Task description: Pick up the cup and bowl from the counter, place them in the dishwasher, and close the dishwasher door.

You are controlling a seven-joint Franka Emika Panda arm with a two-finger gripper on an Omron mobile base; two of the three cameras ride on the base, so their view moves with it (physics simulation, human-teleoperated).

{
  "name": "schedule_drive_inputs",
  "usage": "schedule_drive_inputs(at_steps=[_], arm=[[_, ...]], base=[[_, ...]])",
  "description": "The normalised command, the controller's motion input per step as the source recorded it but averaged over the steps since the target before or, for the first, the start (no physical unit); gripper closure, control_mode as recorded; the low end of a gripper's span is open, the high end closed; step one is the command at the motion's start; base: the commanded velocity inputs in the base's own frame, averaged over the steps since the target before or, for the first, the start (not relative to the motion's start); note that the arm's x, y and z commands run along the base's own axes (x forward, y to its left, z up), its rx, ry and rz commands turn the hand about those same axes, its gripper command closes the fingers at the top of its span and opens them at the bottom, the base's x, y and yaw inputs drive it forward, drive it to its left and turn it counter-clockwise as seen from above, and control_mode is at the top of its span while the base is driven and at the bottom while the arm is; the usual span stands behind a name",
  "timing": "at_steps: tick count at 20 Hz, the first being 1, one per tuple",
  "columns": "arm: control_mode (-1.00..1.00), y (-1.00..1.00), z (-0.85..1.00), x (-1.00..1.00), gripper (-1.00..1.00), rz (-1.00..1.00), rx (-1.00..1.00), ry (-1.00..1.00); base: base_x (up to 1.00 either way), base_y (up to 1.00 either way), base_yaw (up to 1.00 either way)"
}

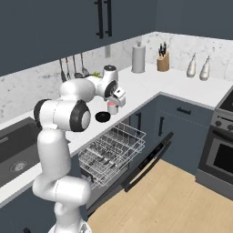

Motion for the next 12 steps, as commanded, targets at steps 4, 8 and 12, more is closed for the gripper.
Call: schedule_drive_inputs(at_steps=[4, 8, 12], arm=[[-1.00, 0.08, -0.32, 0.38, -1.00, -0.03, -0.05, 0.00], [-1.00, 0.07, -0.33, 0.39, -1.00, -0.02, -0.05, 0.00], [-1.00, 0.04, -0.31, 0.44, -1.00, -0.02, -0.04, 0.00]], base=[[0.00, 0.00, 0.00], [0.00, 0.00, 0.00], [0.00, 0.00, 0.00]])
